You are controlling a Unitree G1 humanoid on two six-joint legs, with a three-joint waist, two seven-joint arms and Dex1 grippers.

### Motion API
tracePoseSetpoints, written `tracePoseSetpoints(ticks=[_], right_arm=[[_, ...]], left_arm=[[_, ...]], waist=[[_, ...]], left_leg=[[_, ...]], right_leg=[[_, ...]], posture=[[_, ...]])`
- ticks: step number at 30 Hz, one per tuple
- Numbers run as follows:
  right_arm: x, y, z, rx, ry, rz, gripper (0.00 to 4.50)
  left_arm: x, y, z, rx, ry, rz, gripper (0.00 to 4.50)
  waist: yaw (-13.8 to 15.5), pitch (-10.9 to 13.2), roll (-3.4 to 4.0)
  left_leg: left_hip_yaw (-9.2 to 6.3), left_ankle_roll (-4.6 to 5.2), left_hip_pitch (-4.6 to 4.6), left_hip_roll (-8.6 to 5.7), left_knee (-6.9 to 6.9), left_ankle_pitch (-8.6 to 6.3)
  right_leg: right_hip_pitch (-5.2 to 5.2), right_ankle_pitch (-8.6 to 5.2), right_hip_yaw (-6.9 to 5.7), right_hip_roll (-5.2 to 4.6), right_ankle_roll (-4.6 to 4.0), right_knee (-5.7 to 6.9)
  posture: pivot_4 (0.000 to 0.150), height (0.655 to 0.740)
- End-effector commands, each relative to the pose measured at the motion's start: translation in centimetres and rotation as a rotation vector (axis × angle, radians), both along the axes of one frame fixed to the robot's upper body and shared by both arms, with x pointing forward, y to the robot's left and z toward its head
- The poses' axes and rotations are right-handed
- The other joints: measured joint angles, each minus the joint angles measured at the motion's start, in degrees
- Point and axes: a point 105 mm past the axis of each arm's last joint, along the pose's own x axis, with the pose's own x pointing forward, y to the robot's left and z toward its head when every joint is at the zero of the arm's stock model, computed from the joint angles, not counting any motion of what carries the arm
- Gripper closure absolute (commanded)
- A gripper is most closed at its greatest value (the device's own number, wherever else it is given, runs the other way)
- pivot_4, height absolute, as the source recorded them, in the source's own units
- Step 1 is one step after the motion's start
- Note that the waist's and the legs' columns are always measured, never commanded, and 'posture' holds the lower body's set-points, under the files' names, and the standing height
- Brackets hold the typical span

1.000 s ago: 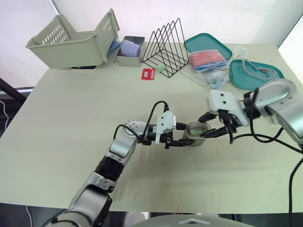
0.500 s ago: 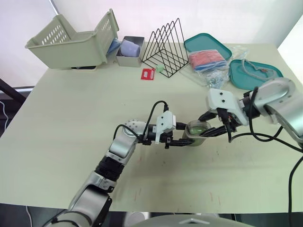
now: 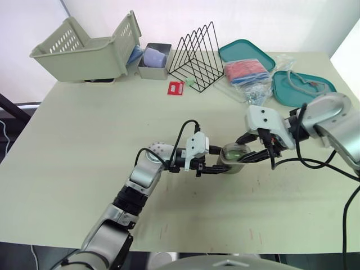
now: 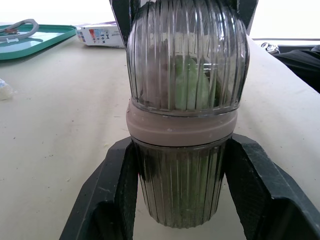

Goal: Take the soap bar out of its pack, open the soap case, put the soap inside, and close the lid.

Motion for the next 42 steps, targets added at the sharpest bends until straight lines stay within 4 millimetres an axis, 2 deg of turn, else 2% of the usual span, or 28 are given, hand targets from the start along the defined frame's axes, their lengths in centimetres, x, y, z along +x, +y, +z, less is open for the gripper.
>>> tracePoseSetpoints(ticks=[1,12,21,30,42], right_arm=[[0.3,-0.3,-1.1,-0.020,0.017,-0.030,2.71],[0.5,-0.3,-0.9,-0.012,-0.001,-0.027,2.71],[0.4,-0.2,0.9,0.029,-0.010,-0.015,2.71],[0.2,-0.1,1.9,0.034,-0.014,-0.006,2.71],[-0.4,-0.3,1.3,-0.002,-0.002,0.010,2.71]], left_arm=[[-0.2,-0.3,0.6,-0.007,-0.033,-0.016,2.48],[-0.2,-0.3,0.6,-0.006,-0.031,-0.017,2.48],[-0.2,-0.2,0.6,-0.001,-0.029,-0.017,2.48],[-0.2,-0.3,0.6,-0.003,-0.028,-0.020,2.48],[-0.2,-0.3,0.5,-0.001,-0.027,-0.021,2.48]], waist=[[0.0,0.0,0.00],[0.0,0.0,0.00],[0.0,0.0,0.00],[0.0,0.0,0.02],[0.0,0.0,0.02]], left_leg=[[0.00,0.00,0.00,0.00,0.00,0.00],[0.00,0.00,0.00,0.00,0.00,0.00],[-0.01,0.00,-0.01,0.00,0.00,0.00],[0.00,0.00,-0.07,0.00,-0.01,0.00],[0.01,0.00,-0.07,0.00,-0.01,0.00]], right_leg=[[0.00,0.00,0.00,0.00,0.00,0.00],[0.00,0.00,0.00,0.00,0.00,0.00],[-0.01,0.00,0.00,0.00,0.00,0.00],[-0.05,0.00,0.00,0.00,0.00,-0.02],[-0.05,0.00,0.00,0.00,0.00,-0.03]], posture=[[0.150,0.7400],[0.150,0.7400],[0.150,0.7400],[0.150,0.7400],[0.150,0.7400]])
